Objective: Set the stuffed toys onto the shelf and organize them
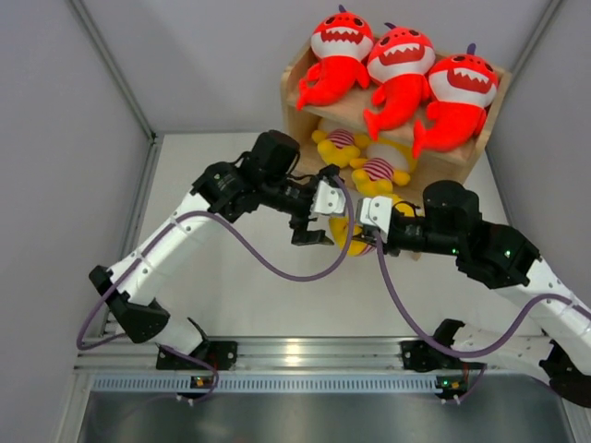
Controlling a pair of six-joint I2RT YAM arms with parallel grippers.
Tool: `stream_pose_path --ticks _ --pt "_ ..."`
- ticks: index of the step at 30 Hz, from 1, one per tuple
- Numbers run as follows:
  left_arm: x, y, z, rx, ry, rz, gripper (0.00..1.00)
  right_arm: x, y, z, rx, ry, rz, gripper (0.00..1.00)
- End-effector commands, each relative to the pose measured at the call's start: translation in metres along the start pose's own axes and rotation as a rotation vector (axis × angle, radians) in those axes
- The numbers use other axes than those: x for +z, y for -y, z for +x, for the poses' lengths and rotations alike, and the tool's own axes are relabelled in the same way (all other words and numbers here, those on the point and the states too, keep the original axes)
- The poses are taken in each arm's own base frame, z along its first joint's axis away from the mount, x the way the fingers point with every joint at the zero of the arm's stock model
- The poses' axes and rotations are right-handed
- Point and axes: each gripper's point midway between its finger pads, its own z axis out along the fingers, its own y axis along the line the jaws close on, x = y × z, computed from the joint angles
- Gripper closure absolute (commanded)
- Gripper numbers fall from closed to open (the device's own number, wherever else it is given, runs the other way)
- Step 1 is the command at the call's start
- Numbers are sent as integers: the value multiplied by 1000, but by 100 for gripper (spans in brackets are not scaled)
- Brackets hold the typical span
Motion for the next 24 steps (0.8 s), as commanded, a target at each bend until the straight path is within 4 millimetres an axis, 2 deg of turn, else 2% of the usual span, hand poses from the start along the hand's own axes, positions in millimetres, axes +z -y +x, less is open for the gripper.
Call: stream_pose_path --ticks 1,6,8,9,10,12,13,16,17,18,19,20,22,24 --pt "15 -2 -18 80 13 31 2 -10 14 -20 -55 93 68 100" --pt "31 -15 -16 103 -14 23 9 -14 5 -24 -68 128 40 100" --pt "33 -16 -18 121 -9 28 19 -16 3 -26 -75 142 31 100" --pt "37 -15 -19 146 -8 38 27 -19 4 -29 -81 155 39 100" --pt "37 -16 -24 161 1 36 54 -19 3 -28 -81 157 40 100" --pt "39 -13 -32 170 22 48 80 -22 3 -27 -86 163 52 100" --pt "40 -14 -34 168 29 52 100 -21 3 -26 -89 165 55 100" --pt "45 -12 -34 169 30 64 100 -22 5 -24 -69 157 71 98" --pt "48 -12 -32 177 14 61 100 -22 8 -24 -49 154 89 91" --pt "51 -20 -23 183 -42 19 100 -25 11 -25 -21 155 115 78" --pt "59 -24 -13 176 -85 -2 100 -29 19 -24 28 149 169 55" --pt "67 -29 -18 176 -84 -43 100 -32 22 -24 48 148 192 46" --pt "72 -40 -10 181 -126 -97 100 -47 29 -26 111 165 269 33" --pt "76 -48 -9 188 -137 -126 100 -63 34 -33 142 207 330 27"
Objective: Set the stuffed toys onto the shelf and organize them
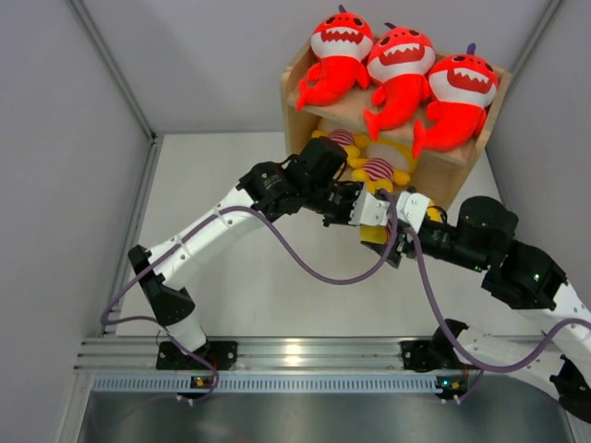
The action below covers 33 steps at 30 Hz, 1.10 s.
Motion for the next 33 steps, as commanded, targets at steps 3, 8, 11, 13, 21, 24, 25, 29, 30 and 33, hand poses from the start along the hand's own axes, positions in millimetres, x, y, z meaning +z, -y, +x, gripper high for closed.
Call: stream_pose_path --ticks 3,8,11,13,21,24,25,29,30,33 --pt "2 -45 -4 26 -27 -206 100 -41 31 -34 120 134 216 27" --pt "7 -45 4 26 -60 -266 100 -54 38 -35 122 142 271 27" --pt "2 -48 11 11 -102 -308 100 -58 38 -36 127 154 278 27" --pt "-3 -52 10 -1 -102 -344 100 -60 43 -31 129 132 312 26" --pt "-22 -72 -20 -63 3 -455 100 -60 44 -34 138 135 309 26" --pt "-21 -76 -24 -105 17 -475 100 -64 44 -36 139 144 315 26" --pt "-22 -77 -22 -119 10 -485 100 -64 44 -36 140 147 316 26" --pt "-31 -78 -23 -154 12 -519 100 -67 45 -37 136 159 326 26" --pt "-35 -80 -26 -162 18 -531 100 -67 45 -37 135 157 326 26" --pt "-44 -90 -31 -218 40 -587 100 -63 44 -34 135 142 318 26"
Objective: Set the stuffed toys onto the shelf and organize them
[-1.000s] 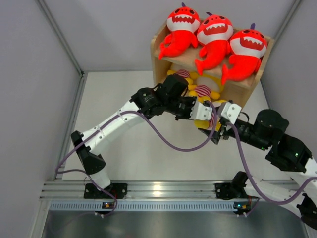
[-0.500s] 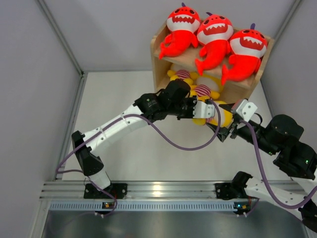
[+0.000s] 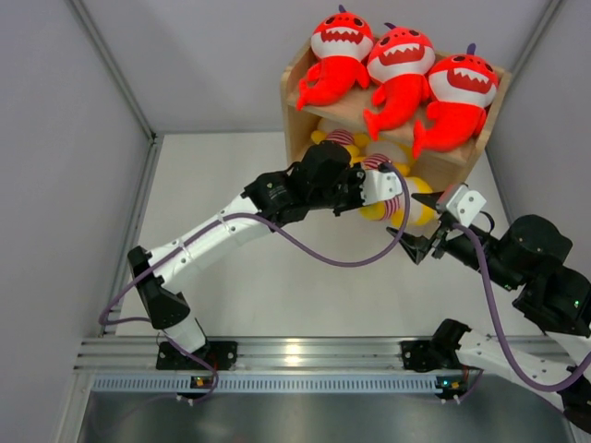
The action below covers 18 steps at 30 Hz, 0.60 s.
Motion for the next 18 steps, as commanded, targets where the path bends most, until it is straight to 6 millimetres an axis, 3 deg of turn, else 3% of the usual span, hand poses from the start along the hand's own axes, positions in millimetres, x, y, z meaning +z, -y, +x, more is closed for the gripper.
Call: stream_pose_path --ticks 1,9,14,18 --pt "-37 -40 -53 -82 158 -165 100 -3 7 -17 14 49 25 26" --pt "-48 -24 -50 -193 177 -121 100 -9 8 -18 17 69 33 26" --pt "-50 -14 -61 -257 222 -59 100 -11 7 -19 24 72 30 26" --pt "-35 -18 -65 -277 216 -59 100 -13 6 -20 33 81 26 26"
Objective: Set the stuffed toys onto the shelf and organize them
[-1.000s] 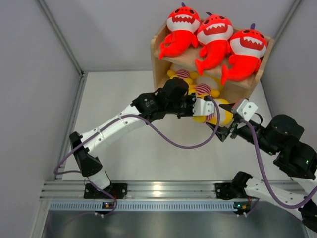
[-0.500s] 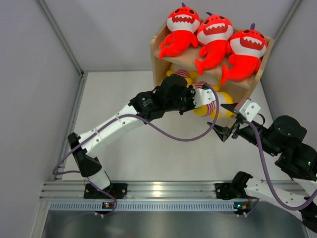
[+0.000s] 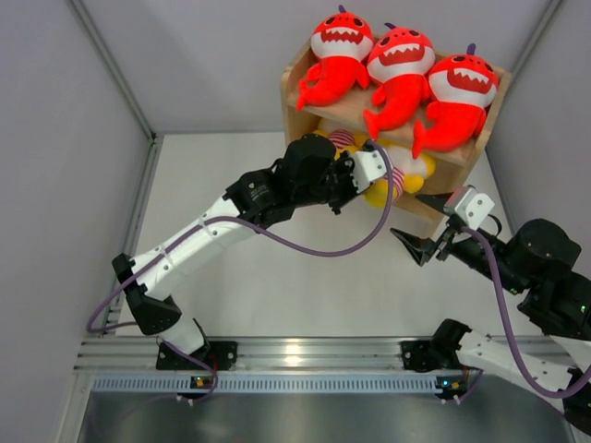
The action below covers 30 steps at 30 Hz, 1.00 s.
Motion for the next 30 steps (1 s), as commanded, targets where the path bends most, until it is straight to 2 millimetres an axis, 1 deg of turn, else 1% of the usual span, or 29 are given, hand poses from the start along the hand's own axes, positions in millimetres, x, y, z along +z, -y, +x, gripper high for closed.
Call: stream_pose_path --ticks 1,4,6,7,8,11,13,16,17,20,21,23,26,27,28,30 --pt "2 -4 -38 -21 122 0 100 -6 4 -16 31 62 19 26" --pt "17 -3 -31 12 95 -3 100 -9 4 -16 34 61 20 26" --pt "22 -3 -30 50 94 0 100 -9 5 -13 34 57 25 26" --pt "26 -2 -31 92 97 2 100 -10 4 -13 34 59 24 26" --pt "27 -3 -36 113 115 -10 100 -10 4 -14 34 61 23 26" --pt "35 -3 -43 162 141 -17 100 -9 3 -10 31 52 17 26" --pt "39 -1 -44 200 149 -13 100 -7 2 -8 28 44 15 26" --pt "51 6 -46 223 165 -4 100 -4 0 -4 26 34 9 26" --pt "56 7 -44 224 161 -3 100 -4 0 -4 26 32 8 26" --pt "64 8 -49 236 181 -7 100 -5 -1 -3 26 33 5 26" --pt "70 10 -48 237 182 -5 100 -4 -1 -2 26 30 5 26" --pt "76 12 -48 239 180 1 100 -5 -1 -3 26 34 6 26" --pt "86 18 -40 244 163 20 100 -5 1 -4 28 37 13 26" --pt "87 18 -39 244 159 18 100 -6 2 -5 34 41 22 26" --pt "93 18 -33 258 144 16 100 -6 3 -5 34 42 24 26" --pt "97 12 -29 276 130 -16 100 -10 4 -8 36 50 28 26"
